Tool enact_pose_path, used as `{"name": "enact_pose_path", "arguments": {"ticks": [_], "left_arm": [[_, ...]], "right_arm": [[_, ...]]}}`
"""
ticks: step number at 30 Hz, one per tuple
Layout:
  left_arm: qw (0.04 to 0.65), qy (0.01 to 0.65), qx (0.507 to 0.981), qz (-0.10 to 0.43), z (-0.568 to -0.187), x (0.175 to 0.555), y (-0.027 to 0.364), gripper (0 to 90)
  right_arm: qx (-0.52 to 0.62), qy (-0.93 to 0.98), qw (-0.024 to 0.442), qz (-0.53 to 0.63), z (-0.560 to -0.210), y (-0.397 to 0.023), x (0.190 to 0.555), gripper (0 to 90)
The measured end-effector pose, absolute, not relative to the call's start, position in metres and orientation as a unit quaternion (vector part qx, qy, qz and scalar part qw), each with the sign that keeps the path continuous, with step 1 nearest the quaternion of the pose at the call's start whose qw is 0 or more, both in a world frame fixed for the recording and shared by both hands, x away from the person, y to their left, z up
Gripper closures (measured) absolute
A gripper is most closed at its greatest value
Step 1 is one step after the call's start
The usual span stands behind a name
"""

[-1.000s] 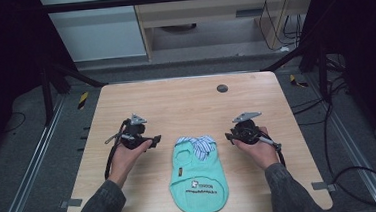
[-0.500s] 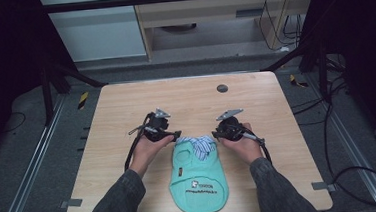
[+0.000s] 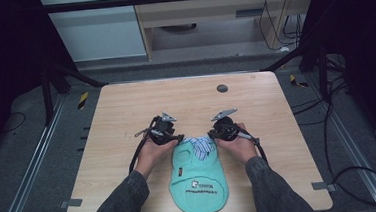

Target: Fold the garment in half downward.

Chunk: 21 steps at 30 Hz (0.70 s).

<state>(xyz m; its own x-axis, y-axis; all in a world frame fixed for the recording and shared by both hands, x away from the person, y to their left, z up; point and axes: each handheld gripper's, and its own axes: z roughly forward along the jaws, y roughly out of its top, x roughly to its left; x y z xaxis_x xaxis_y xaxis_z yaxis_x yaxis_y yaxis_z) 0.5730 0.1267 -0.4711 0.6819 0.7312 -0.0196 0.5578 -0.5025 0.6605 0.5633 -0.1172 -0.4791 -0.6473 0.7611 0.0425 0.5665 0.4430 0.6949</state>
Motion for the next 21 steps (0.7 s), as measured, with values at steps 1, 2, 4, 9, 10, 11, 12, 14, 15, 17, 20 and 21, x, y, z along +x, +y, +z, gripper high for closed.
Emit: {"name": "enact_pose_path", "arguments": {"ticks": [1,2,4,9,10,11,12,14,15,17,20,21], "left_arm": [[0.324,0.373,0.86,0.128,-0.473,0.573,0.126,48.2],[0.318,0.371,0.863,0.123,-0.475,0.572,0.126,47.7],[0.308,0.367,0.868,0.126,-0.479,0.572,0.125,46.0],[0.31,0.372,0.867,0.123,-0.484,0.573,0.126,45.1],[0.309,0.374,0.866,0.123,-0.485,0.573,0.126,43.5],[0.309,0.374,0.866,0.122,-0.485,0.573,0.126,43.4],[0.31,0.373,0.866,0.123,-0.485,0.573,0.126,43.2],[0.307,0.373,0.868,0.118,-0.486,0.574,0.127,42.2],[0.308,0.374,0.867,0.116,-0.487,0.574,0.127,42.2],[0.31,0.375,0.866,0.112,-0.487,0.573,0.128,41.5],[0.319,0.373,0.864,0.114,-0.489,0.572,0.13,41.4],[0.32,0.372,0.864,0.115,-0.489,0.572,0.13,41.6]], "right_arm": [[0.395,0.838,0.139,0.351,-0.479,-0.116,0.563,80.9],[0.394,0.839,0.135,0.351,-0.479,-0.115,0.562,79.9],[0.39,0.843,0.138,0.346,-0.48,-0.113,0.562,77.3],[0.396,0.841,0.132,0.344,-0.484,-0.111,0.563,73.3],[0.402,0.84,0.125,0.341,-0.486,-0.11,0.563,70.2],[0.4,0.842,0.125,0.34,-0.487,-0.109,0.563,69.2],[0.402,0.842,0.124,0.338,-0.487,-0.108,0.562,67.4],[0.403,0.844,0.122,0.333,-0.488,-0.107,0.562,63.3],[0.403,0.844,0.122,0.332,-0.489,-0.107,0.562,61.8],[0.406,0.845,0.118,0.326,-0.49,-0.107,0.562,57.5],[0.406,0.845,0.117,0.326,-0.491,-0.107,0.561,56.6],[0.405,0.845,0.121,0.327,-0.491,-0.107,0.56,57.1]]}}
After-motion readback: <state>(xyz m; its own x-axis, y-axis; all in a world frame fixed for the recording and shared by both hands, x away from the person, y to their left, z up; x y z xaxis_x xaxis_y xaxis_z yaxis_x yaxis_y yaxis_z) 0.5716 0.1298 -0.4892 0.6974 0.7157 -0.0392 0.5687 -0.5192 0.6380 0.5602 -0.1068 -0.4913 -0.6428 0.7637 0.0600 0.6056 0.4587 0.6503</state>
